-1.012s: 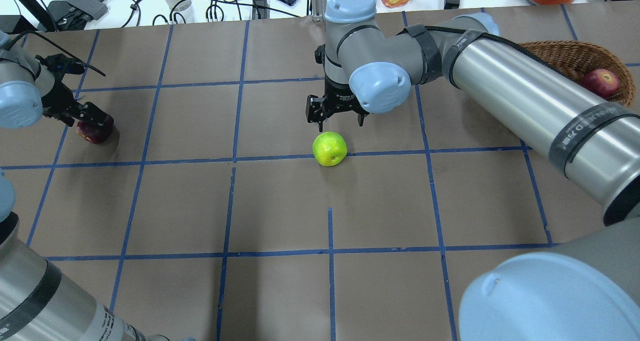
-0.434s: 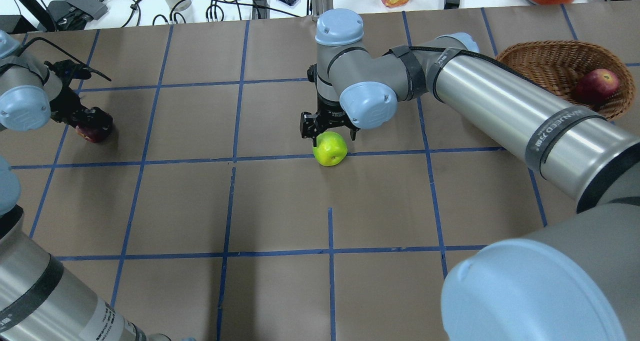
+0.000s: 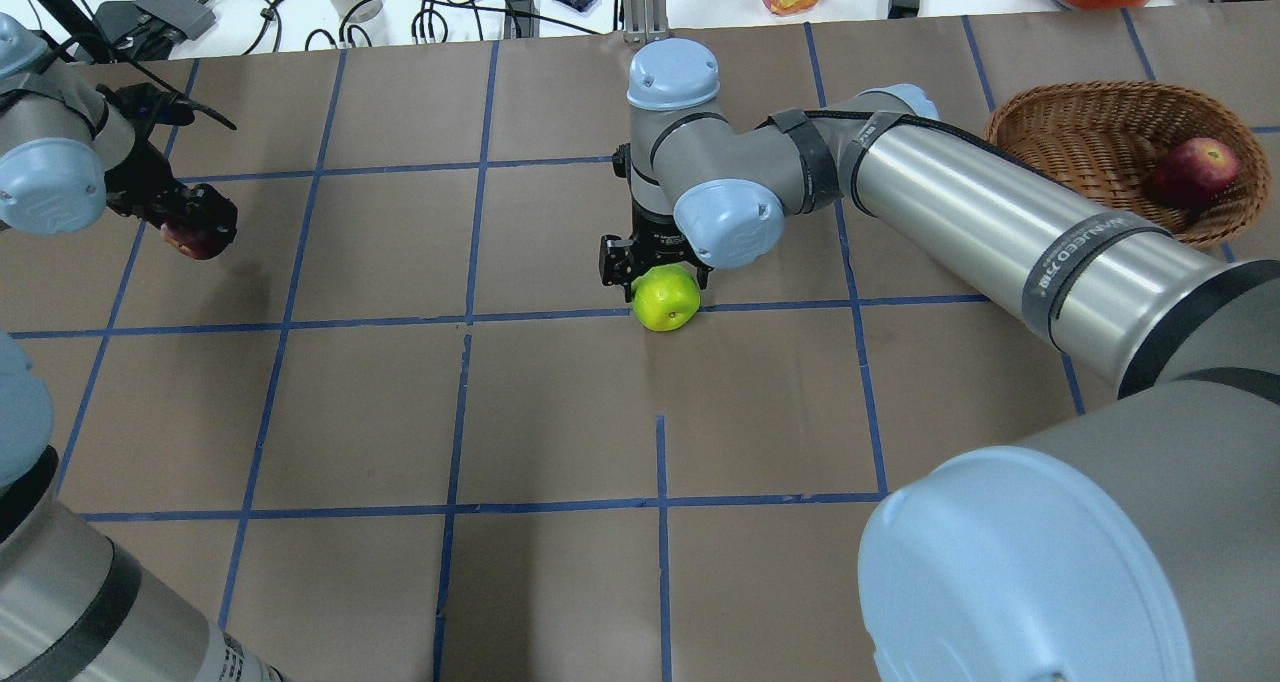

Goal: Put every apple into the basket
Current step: 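Carry green apple to basket with right while left moves dark red apple, then release the dark red apple at center and raise the left gripper, then move the right gripper over the dark red apple and lower it, then close the right gripper on the dark red apple and lift it, then carry the dark red apple into the basket and open the right gripper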

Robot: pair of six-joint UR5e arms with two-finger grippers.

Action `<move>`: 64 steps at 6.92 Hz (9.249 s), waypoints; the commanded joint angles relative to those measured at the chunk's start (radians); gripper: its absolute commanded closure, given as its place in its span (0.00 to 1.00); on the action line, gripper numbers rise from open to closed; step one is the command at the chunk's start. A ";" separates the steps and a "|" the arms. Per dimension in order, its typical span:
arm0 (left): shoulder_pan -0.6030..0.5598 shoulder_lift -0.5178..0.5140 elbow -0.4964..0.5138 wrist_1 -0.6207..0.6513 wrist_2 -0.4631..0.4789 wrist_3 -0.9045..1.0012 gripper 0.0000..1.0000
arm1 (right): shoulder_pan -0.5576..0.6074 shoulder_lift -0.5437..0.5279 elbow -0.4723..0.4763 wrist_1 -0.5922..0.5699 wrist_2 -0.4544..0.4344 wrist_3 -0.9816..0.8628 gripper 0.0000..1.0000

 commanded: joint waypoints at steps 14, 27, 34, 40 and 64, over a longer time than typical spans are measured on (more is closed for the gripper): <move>-0.832 -0.037 -0.143 0.213 -0.121 -1.489 0.56 | -0.766 -0.025 -0.175 -0.015 -0.213 -0.684 1.00; -0.516 0.340 0.220 -0.581 -0.113 -0.539 0.00 | -0.327 -0.180 -0.190 0.354 -0.079 -0.289 0.00; -0.428 0.518 0.015 -0.584 -0.003 -0.471 0.00 | -0.027 -0.094 0.055 0.014 0.001 -0.179 0.00; -0.427 0.523 0.004 -0.549 -0.009 -0.538 0.00 | -0.021 -0.028 0.060 -0.035 0.043 -0.181 0.00; -0.431 0.523 0.004 -0.535 -0.009 -0.538 0.00 | -0.659 -0.228 -0.201 0.364 -0.068 -0.368 0.00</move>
